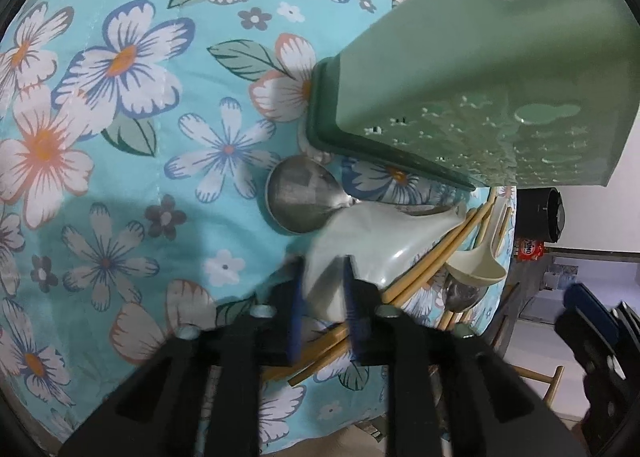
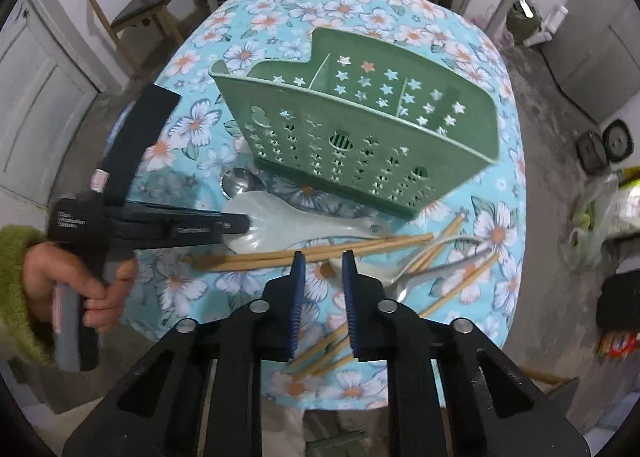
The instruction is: Organize utensils
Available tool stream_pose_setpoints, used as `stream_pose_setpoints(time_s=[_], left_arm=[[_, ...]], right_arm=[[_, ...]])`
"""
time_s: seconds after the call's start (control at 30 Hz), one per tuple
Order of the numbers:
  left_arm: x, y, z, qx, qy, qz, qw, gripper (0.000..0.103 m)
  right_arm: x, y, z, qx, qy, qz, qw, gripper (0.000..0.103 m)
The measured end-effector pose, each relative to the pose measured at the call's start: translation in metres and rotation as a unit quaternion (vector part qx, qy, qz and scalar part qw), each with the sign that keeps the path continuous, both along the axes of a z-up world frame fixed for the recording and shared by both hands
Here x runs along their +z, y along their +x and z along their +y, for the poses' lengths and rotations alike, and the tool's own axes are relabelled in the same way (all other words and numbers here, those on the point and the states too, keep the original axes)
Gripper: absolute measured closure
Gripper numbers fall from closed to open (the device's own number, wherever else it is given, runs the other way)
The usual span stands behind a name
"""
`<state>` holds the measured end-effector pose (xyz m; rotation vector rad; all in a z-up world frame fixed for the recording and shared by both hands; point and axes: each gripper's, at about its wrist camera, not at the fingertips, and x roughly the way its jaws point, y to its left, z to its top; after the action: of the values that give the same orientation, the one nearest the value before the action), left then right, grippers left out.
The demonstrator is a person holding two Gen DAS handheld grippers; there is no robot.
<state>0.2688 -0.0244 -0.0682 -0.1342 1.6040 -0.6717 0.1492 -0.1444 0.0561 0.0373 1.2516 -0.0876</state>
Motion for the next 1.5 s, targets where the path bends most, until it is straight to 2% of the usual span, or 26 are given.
stream_pose_setpoints(time_s=[0.27,0.4,0.6,0.93,1.07,1.2,1.3,1.4,1.5], left_arm=[[0.031,0.011,0.015,0.012,-0.037,-0.006,0.9992,0.100],[0.057,0.008,0.024,0.020,-0.049,-0.021,0.9984,0.102],[0.088,0.000,0.052,0.042,-0.027,-0.023,0.9985,0.102],[0.151,-0.006,0.113,0.080,0.002,-0.059,0.9950,0.102],[0.163,-0.009,0.134,0.086,0.034,-0.077,0.9927,0.102],[0.172,-0.009,0.149,0.103,0.049,-0.097,0.9888,0.102],[0.173,-0.009,0.156,0.105,0.067,-0.115,0.9855,0.102],[0.166,-0.009,0.162,0.117,0.074,-0.108,0.9844,0.102],[0.158,-0.009,0.166,0.132,0.076,-0.102,0.9831,0.102]], right_arm=[[0.002,0.018,0.004,0.008,-0.013,-0.005,1.000,0.089],[0.004,0.018,0.007,0.018,-0.028,-0.009,0.999,0.089],[0.006,0.018,0.016,0.038,-0.046,-0.015,0.998,0.089],[0.012,0.015,0.032,0.043,-0.045,-0.037,0.997,0.089],[0.004,0.019,0.048,0.062,-0.041,-0.052,0.996,0.089],[-0.012,0.030,0.075,0.112,-0.057,-0.079,0.989,0.088],[-0.029,0.038,0.094,0.153,-0.081,-0.085,0.981,0.080],[-0.047,0.042,0.106,0.181,-0.111,-0.084,0.974,0.079],[-0.067,0.042,0.120,0.224,-0.152,-0.087,0.959,0.076]])
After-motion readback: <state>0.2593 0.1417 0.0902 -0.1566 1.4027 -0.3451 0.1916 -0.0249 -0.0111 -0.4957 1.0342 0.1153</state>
